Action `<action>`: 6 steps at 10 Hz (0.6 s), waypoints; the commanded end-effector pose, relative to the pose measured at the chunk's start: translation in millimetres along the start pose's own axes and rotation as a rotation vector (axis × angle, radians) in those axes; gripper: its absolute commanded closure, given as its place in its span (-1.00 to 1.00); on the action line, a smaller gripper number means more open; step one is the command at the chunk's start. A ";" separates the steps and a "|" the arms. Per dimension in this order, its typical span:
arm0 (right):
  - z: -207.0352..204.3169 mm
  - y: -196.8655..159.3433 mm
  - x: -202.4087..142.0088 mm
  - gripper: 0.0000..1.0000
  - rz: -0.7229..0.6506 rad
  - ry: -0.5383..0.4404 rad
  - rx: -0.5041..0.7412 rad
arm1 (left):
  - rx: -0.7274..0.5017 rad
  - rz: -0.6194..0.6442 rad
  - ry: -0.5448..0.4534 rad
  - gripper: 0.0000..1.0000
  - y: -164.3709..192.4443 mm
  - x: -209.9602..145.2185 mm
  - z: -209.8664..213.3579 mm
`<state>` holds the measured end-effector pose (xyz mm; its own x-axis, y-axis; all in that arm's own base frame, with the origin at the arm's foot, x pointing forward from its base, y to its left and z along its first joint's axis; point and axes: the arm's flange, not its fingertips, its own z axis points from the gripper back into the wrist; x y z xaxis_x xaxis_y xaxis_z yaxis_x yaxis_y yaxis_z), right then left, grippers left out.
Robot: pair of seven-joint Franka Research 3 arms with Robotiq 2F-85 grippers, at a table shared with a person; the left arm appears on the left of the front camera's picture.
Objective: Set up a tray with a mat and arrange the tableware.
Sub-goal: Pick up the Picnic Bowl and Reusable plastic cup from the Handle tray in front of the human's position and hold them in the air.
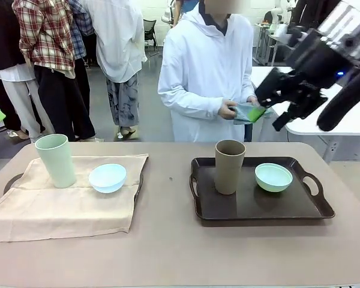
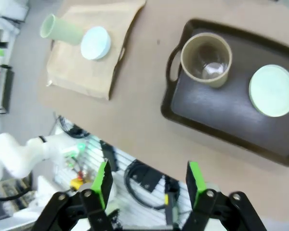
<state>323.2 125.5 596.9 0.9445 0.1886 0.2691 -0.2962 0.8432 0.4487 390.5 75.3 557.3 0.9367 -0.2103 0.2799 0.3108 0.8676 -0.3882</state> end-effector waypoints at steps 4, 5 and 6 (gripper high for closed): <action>61.0 -141.7 -32.0 -0.59 -0.214 -0.096 0.348 | -0.341 0.237 0.003 -1.00 53.1 -14.3 38.4; 68.2 -167.8 -44.2 -0.59 -0.246 -0.136 0.402 | -0.412 0.265 -0.008 -1.00 67.1 -15.7 44.8; 72.6 -188.5 -58.5 -0.59 -0.285 -0.168 0.447 | -0.458 0.295 -0.040 -1.00 79.8 -20.6 50.8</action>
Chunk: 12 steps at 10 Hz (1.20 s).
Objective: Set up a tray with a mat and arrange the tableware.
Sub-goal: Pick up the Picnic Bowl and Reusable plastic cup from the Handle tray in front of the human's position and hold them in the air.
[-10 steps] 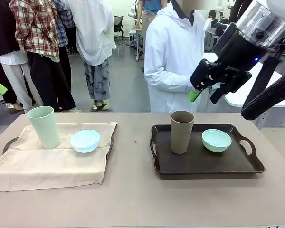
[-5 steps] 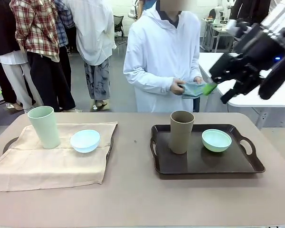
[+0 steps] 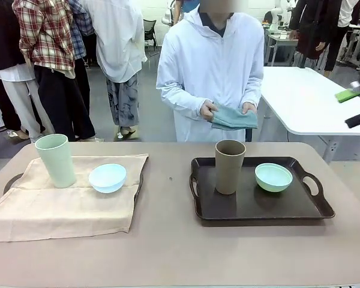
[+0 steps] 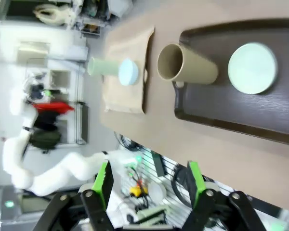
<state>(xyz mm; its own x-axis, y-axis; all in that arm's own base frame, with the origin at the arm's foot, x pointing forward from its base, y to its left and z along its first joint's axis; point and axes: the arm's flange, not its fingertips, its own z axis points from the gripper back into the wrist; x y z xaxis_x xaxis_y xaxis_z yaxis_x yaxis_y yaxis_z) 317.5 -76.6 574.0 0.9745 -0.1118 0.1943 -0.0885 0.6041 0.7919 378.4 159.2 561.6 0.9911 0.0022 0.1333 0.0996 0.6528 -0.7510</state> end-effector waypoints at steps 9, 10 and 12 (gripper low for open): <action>68.5 -75.8 -43.1 -0.59 -0.138 -0.138 0.155 | -0.156 0.093 -0.012 -1.00 55.7 -11.0 19.6; 68.5 -75.8 -43.1 -0.59 -0.138 -0.138 0.155 | -0.156 0.093 -0.012 -1.00 55.7 -11.0 19.6; 68.5 -75.8 -43.1 -0.59 -0.138 -0.138 0.155 | -0.156 0.093 -0.012 -1.00 55.7 -11.0 19.6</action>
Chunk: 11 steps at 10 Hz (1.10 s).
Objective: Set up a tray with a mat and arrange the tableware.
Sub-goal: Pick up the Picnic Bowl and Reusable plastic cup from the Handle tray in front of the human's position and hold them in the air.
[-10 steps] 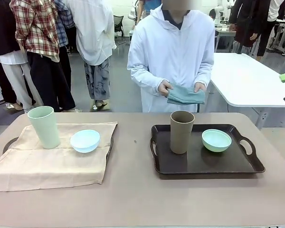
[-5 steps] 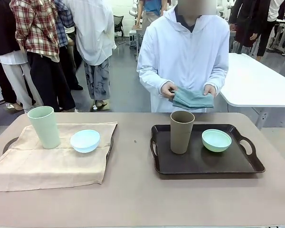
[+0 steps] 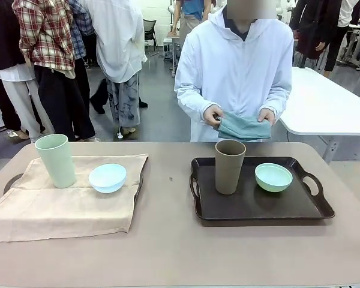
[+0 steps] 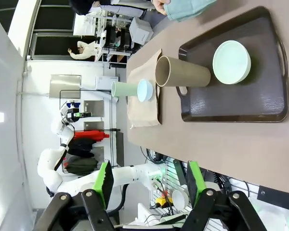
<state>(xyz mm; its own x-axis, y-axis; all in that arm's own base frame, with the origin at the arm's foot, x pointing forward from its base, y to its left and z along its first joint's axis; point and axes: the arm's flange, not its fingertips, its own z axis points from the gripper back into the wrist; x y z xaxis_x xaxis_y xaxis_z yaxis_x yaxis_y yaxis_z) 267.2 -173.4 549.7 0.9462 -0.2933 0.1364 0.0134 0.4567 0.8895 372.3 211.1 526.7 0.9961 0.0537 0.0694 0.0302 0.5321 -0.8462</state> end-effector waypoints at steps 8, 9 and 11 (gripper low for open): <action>-3.7 -3.2 -0.3 -0.59 0.008 -0.009 0.012 | -0.009 0.010 -0.010 -1.00 -3.9 -0.8 1.8; -3.7 -3.2 -0.3 -0.59 0.008 -0.009 0.012 | -0.009 0.010 -0.010 -1.00 -3.9 -0.8 1.8; -3.7 -3.2 -0.3 -0.59 0.008 -0.009 0.012 | -0.009 0.010 -0.010 -1.00 -3.9 -0.8 1.8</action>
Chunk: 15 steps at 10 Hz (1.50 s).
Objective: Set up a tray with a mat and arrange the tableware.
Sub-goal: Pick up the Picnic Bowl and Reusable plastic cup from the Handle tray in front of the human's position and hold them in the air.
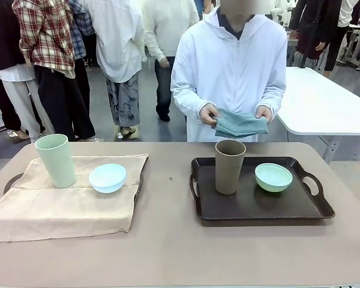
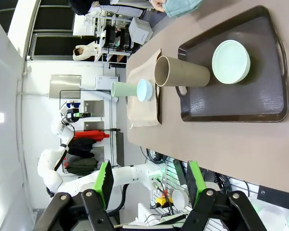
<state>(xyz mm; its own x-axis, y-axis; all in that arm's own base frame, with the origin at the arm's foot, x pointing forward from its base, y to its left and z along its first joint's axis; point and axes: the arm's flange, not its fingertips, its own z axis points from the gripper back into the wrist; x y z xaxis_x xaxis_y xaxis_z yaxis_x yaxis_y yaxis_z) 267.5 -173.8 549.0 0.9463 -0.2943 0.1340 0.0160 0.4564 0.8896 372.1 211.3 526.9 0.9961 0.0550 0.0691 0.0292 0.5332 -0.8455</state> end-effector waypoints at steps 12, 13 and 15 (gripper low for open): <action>-99.3 63.7 14.7 -0.59 0.018 0.071 -0.504 | 0.518 -0.782 0.115 -1.00 -231.2 59.5 -201.4; -120.1 62.1 13.8 -0.59 0.044 0.107 -0.518 | 0.520 -0.844 0.196 -1.00 -237.7 60.1 -225.0; -153.0 51.7 13.2 -0.59 0.046 0.119 -0.594 | 0.506 -0.973 0.273 -1.00 -254.9 54.0 -269.4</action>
<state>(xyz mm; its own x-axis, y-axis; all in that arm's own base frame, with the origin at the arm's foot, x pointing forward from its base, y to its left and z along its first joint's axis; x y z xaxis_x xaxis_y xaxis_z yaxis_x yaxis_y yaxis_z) 324.3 -30.5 542.1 0.9828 -0.1611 0.0903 0.0892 0.8421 0.5318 435.6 -149.8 600.1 0.6201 -0.6828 0.3862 0.7817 0.5796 -0.2304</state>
